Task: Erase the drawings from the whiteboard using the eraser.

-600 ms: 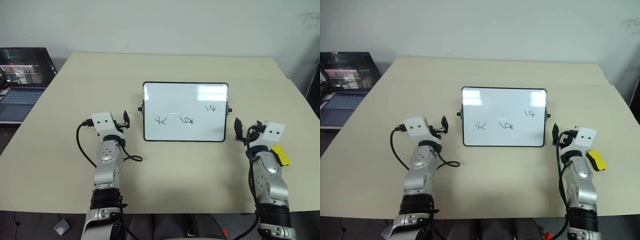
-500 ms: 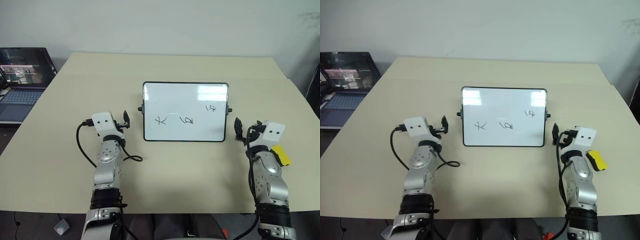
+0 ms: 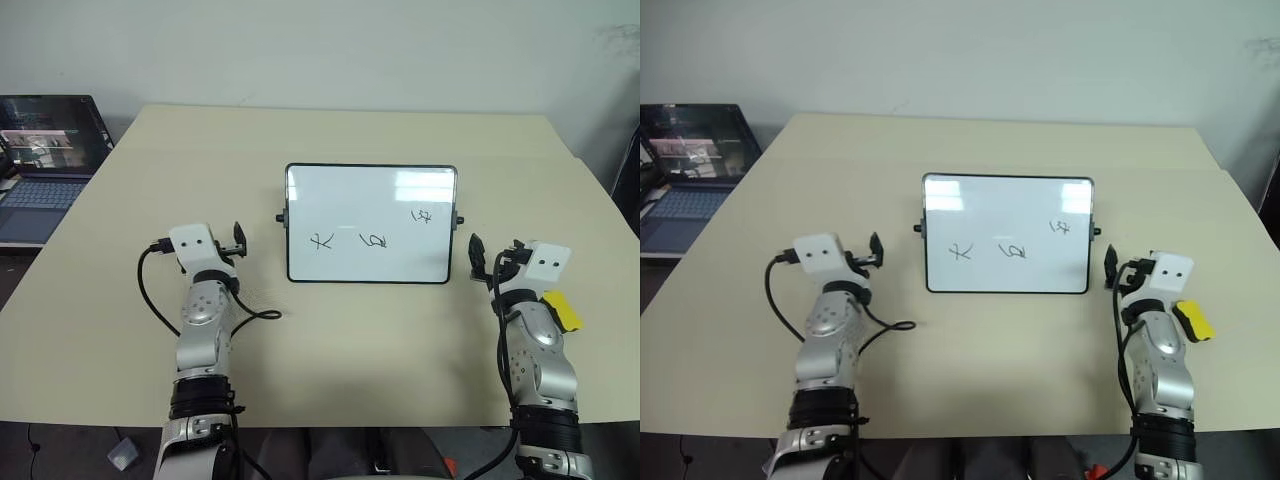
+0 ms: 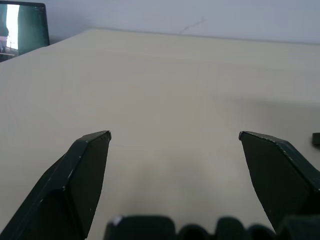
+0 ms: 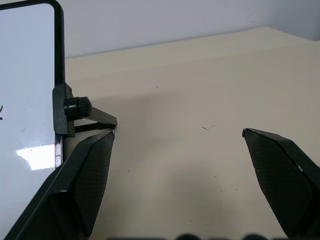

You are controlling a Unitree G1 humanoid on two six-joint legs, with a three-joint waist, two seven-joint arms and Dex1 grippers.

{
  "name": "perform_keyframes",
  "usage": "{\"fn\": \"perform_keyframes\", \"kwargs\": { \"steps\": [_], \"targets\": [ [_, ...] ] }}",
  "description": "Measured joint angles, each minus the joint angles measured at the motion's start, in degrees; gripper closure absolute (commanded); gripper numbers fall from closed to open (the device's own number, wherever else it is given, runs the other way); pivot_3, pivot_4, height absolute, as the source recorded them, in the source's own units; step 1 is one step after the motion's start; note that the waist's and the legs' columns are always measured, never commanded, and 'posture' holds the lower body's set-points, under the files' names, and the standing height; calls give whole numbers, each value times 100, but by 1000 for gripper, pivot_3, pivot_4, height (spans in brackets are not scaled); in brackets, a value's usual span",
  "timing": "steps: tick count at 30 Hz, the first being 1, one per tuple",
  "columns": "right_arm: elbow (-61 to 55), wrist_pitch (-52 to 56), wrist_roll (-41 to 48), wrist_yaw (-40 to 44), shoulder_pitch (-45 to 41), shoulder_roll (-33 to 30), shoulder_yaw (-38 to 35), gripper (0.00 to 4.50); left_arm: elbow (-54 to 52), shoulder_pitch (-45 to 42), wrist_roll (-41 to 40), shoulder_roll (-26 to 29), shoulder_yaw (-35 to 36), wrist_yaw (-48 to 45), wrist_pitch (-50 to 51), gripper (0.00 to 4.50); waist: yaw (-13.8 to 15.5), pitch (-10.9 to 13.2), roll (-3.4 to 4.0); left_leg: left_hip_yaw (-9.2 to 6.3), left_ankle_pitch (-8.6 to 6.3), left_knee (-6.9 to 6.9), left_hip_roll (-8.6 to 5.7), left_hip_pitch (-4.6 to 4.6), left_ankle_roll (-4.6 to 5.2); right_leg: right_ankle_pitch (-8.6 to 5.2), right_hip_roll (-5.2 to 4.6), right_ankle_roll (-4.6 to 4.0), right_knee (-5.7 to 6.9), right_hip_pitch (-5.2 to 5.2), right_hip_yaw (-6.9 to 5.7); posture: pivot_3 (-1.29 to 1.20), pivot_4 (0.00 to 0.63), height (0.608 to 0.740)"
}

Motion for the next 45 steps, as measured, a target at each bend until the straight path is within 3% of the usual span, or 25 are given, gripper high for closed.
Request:
{"fn": "perform_keyframes", "kwargs": {
  "steps": [20, 27, 32, 35, 45],
  "targets": [
    [-5, 51, 97, 81, 0, -5, 2, 0, 99, -123, -128, 100, -63, -487, 93, 31, -3, 0, 0, 2, 0, 0, 3, 2, 0, 0, 3, 0, 1, 0, 1, 0, 150, 740],
    [-380, 329, 114, 97, -31, -96, 6, 0, 211, -416, -465, 855, 95, -1280, 168, 31, -4, 0, 0, 3, 0, 0, 4, 3, 0, 0, 4, 0, 2, -1, 2, 0, 150, 740],
    [-766, 893, 289, 213, -265, -510, -16, 0, 227, -857, -987, 1744, 269, -2228, 653, 31, -14, 1, 2, 3, 0, 0, 7, 4, 0, 0, 7, -1, 1, -1, 0, 0, 150, 740],
    [-892, 1182, 360, 206, -426, -620, -48, 0, 214, -1030, -1154, 1968, 295, -2623, 855, 31, -13, 1, 2, 5, 0, 0, 6, 4, 0, 0, 6, 0, 0, 0, 3, 0, 150, 740],
    [-1504, 2708, 673, 263, -982, -1864, -477, 0, 609, -2221, -1488, 2849, 143, -4099, 1258, 31, -7, 4, 2, 8, 0, 1, 6, -10, 0, 0, 7, -1, -3, -12, 3, 0, 150, 740]
  ]
}}
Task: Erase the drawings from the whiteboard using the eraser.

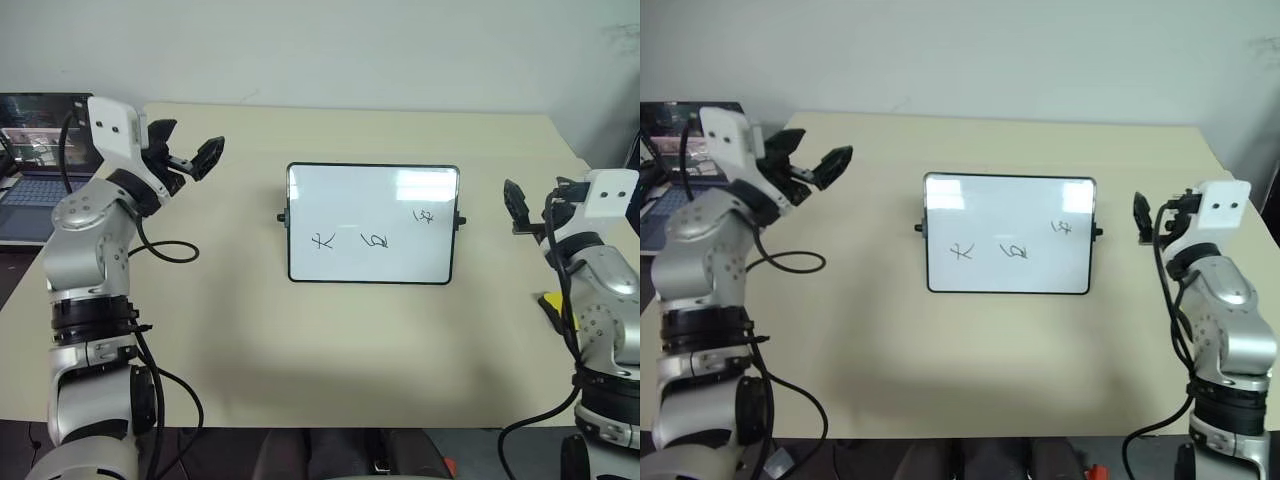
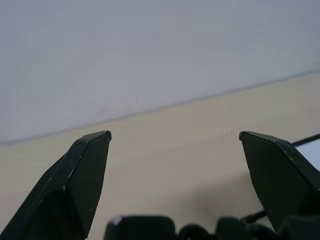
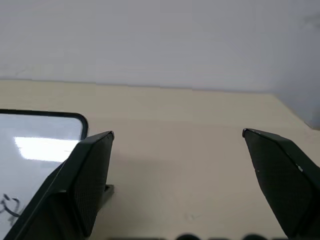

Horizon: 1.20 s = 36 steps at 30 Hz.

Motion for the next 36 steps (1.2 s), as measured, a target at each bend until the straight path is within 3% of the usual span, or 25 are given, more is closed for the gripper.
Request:
{"fn": "perform_keyframes", "kwargs": {
  "steps": [9, 19, 36],
  "targets": [
    [-401, 1454, 437, 187, 117, -939, -692, 0, 581, -487, -107, 467, -275, -1513, 26, 31, -2, 0, 0, 2, -1, -1, 2, -3, 2, -1, 5, 1, 0, -6, 2, 0, 150, 740],
    [-936, 3354, 1052, 454, 603, -1498, -1355, 0, 1105, -624, -75, 903, -599, -3051, -144, 31, -7, 0, 0, 8, -4, 2, 11, -6, 6, -1, 17, 0, -1, -10, 9, 0, 150, 740],
    [-1048, 4674, 980, 873, 1520, -1727, -1639, 0, 902, -129, -120, 1382, -921, -4364, 299, 31, -25, 0, 0, 17, -6, 4, 17, -6, 11, -1, 26, 1, 4, -18, 23, 0, 150, 740]
  ]
}}
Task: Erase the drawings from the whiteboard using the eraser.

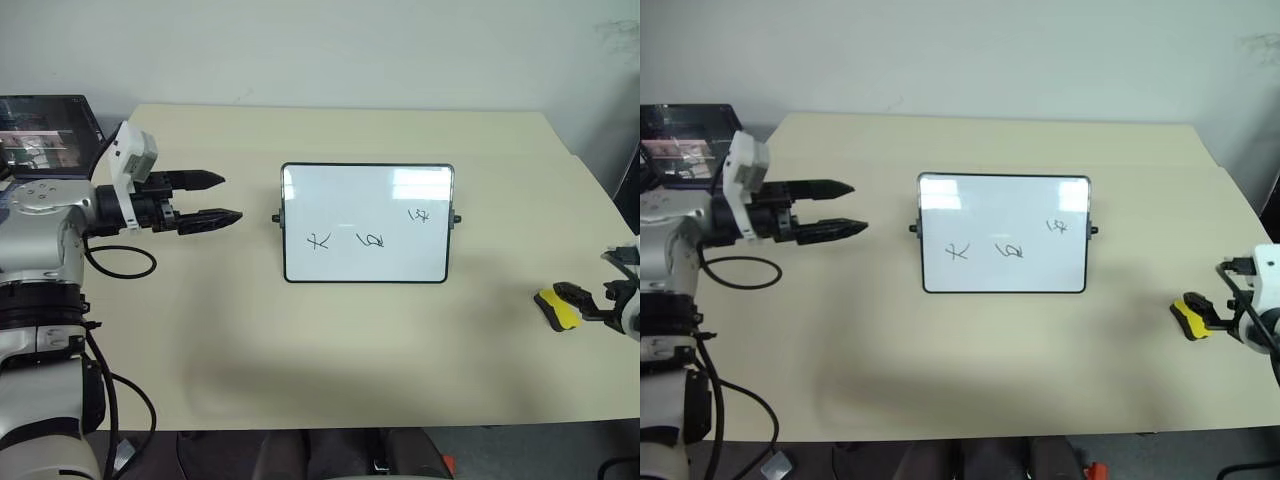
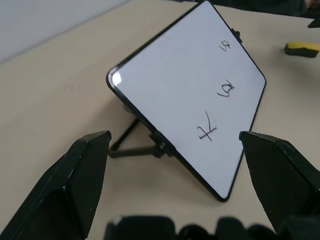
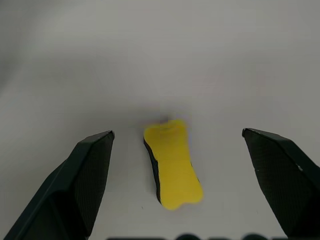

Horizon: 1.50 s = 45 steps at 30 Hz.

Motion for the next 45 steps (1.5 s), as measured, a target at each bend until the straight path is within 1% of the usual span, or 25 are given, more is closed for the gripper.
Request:
{"fn": "perform_keyframes", "kwargs": {
  "steps": [5, 13, 20, 27, 32, 41, 42, 43, 45],
  "targets": [
    [199, -163, -73, 127, 137, 35, 60, 0, -93, 30, -69, 142, 6, -115, 141, 31, 1, 0, 0, 1, 0, 2, -1, 0, 0, 0, 1, 0, 0, 0, 1, 0, 150, 740],
    [686, -753, -254, 462, 500, 102, 215, 0, -202, 179, -77, 162, 9, -116, 214, 31, 1, 0, 0, 4, -1, 4, 0, 1, 2, 0, 1, 0, 2, -1, 5, 0, 150, 740],
    [937, -1103, -435, 622, 504, 65, 411, 0, -255, 219, -85, 161, 11, -53, 238, 31, 0, 0, 0, 5, -1, 4, 0, 1, 2, 0, 4, 0, 3, -1, 6, 0, 150, 740],
    [1265, -1429, -597, 711, 452, -3, 770, 0, -285, 243, -87, 160, 14, -5, 295, 31, 0, 0, 0, 6, -1, 5, 0, 2, 2, 0, 4, 0, 5, -2, 8, 0, 150, 740],
    [1473, -1641, -680, 766, 362, -10, 803, 0, -400, 308, -102, 160, 42, 65, 311, 31, 2, 0, 0, 7, -1, 5, 1, 1, 2, 0, 4, 0, 5, -3, 9, 0, 150, 740],
    [1613, -1806, -771, 820, 329, -9, 1154, 0, -468, 367, -114, 160, 68, 138, 315, 31, 1, 0, 0, 7, -1, 6, 0, 2, 2, 0, 4, 0, 6, -3, 10, 0, 150, 740],
    [1628, -1833, -793, 819, 326, -9, 1178, 379, -479, 382, -118, 160, 69, 169, 316, 0, 2, 0, 0, 8, -1, 6, 0, 1, 2, 0, 4, 0, 6, -3, 10, 0, 150, 740],
    [1668, -1874, -822, 818, 317, -9, 1192, 607, -482, 397, -124, 161, 69, 185, 318, 0, 2, 0, 0, 8, -1, 7, 0, 1, 2, 0, 4, 0, 6, -3, 10, 0, 150, 740],
    [1751, -1912, -877, 817, 314, -9, 1197, 1294, -490, 429, -150, 161, 70, 194, 319, 0, 3, 0, 0, 8, -1, 7, 0, 1, 2, 0, 3, 0, 6, -3, 10, 0, 150, 740]
  ]
}}
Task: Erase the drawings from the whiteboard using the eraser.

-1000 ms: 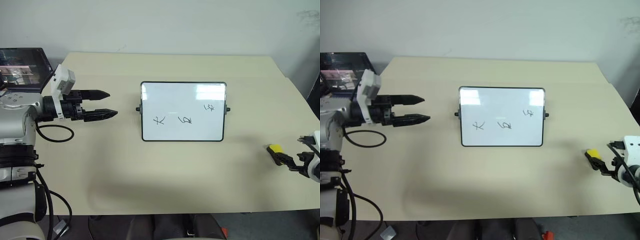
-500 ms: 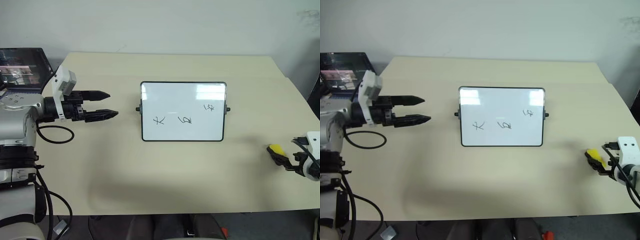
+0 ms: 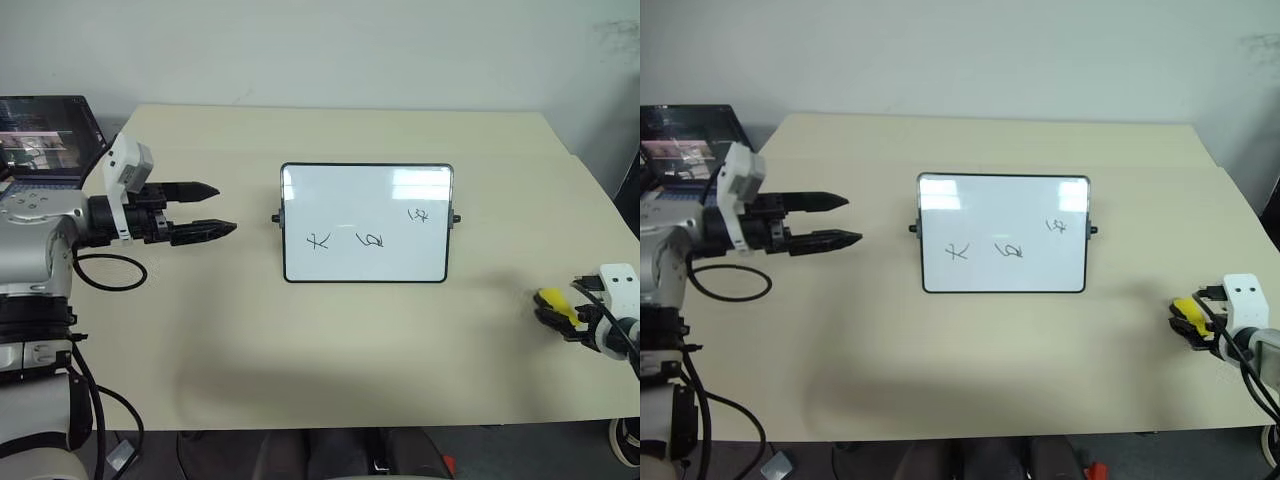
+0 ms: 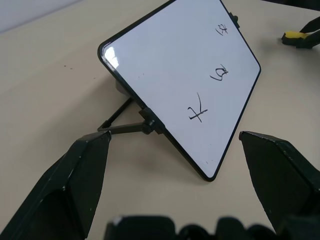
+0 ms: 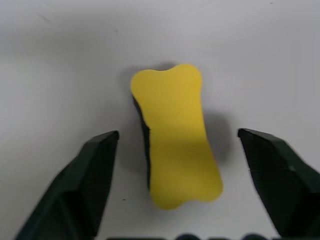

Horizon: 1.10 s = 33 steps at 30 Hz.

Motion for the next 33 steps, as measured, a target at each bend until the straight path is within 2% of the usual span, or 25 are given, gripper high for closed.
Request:
{"fn": "perform_keyframes", "kwargs": {
  "steps": [3, 6, 23, 28, 33],
  "targets": [
    [102, -63, -24, 3, -21, 0, 0, 2434, -6, 10, -35, 0, 0, 24, 0, 0, 0, 0, 0, 0, 0, 0, 0, 1, 0, 0, 0, 0, 2, 0, 1, 0, 150, 740],
    [149, -116, -46, 10, -82, -1, 0, 3311, -11, 10, -50, 0, 0, 64, 0, 0, -1, 0, 0, 0, 0, 1, 1, 2, 0, 0, 0, 0, 3, 0, 0, 0, 150, 740],
    [185, -194, -1, 103, -200, 0, -65, 3374, -11, 6, -56, -1, -4, 177, -2, 0, -3, 0, 0, 3, 0, 3, 0, 2, 0, 1, 0, 0, 6, 0, 4, 0, 150, 740],
    [-94, -197, 284, 176, -934, -33, -469, 3374, -18, 4, -56, 0, -6, 215, -2, 0, -31, 0, 1, 4, 0, 4, 2, 3, 0, 2, 3, 0, 12, -4, 5, 0, 150, 740],
    [-778, -92, 1090, 295, -1884, 88, -847, 3374, -37, 0, -57, 0, -7, 228, -2, 0, -50, 0, 0, -1, 0, 2, 10, -1, 0, 2, 10, -1, 8, -5, 0, 0, 150, 740]
  ]
}}
